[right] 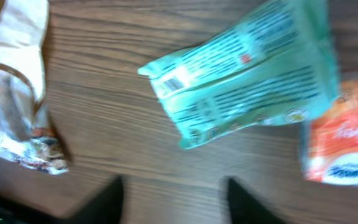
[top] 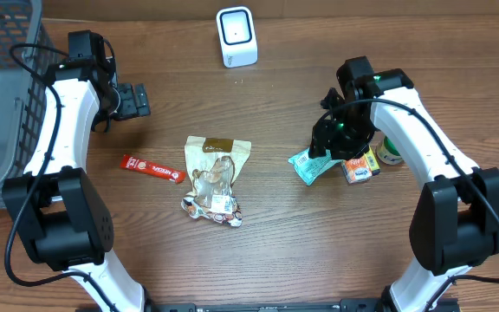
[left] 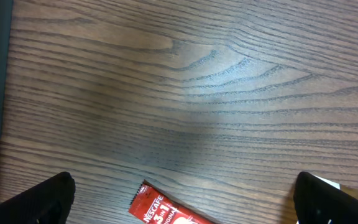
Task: Scan the item barcode
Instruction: 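Move the right gripper left and pinch the clear pastry bag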
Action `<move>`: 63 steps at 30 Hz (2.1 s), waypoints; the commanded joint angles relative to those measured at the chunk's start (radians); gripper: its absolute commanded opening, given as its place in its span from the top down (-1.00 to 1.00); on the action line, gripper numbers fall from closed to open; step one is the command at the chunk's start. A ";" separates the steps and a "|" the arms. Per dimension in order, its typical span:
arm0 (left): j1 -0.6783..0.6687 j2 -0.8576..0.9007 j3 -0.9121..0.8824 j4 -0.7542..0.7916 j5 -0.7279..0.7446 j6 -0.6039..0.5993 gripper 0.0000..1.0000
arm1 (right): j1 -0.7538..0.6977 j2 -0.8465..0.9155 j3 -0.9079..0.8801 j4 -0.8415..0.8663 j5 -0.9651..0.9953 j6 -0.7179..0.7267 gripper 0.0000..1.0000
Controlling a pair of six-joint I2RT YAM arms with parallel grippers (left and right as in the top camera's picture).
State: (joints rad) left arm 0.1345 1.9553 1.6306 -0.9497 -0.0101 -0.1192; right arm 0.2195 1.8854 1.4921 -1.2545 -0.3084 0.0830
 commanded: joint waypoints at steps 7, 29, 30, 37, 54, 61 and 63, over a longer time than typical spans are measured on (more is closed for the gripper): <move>-0.004 0.006 0.020 0.002 0.010 0.019 -1.00 | 0.189 -0.008 0.000 0.134 -0.166 0.072 0.62; -0.005 0.006 0.020 0.002 0.010 0.019 -1.00 | 0.559 0.203 0.000 0.679 0.443 0.205 -0.89; -0.005 0.006 0.020 0.001 0.011 0.019 -1.00 | 0.555 0.204 0.000 0.673 0.443 0.205 -0.88; -0.005 0.006 0.020 0.002 0.011 0.019 -1.00 | 0.476 0.143 0.002 0.484 0.454 0.477 -0.78; -0.005 0.006 0.020 0.002 0.011 0.019 -1.00 | 0.375 0.019 0.001 0.249 0.126 0.388 -0.79; -0.005 0.006 0.020 0.002 0.010 0.019 -1.00 | 0.402 0.067 -0.001 0.234 0.159 0.386 -0.79; -0.005 0.006 0.020 0.002 0.010 0.019 -1.00 | 0.404 0.081 -0.001 0.236 0.198 0.386 -0.79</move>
State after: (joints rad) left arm 0.1326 1.9553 1.6306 -0.9497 -0.0101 -0.1192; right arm 0.6109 1.9335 1.4902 -1.0214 -0.1509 0.4812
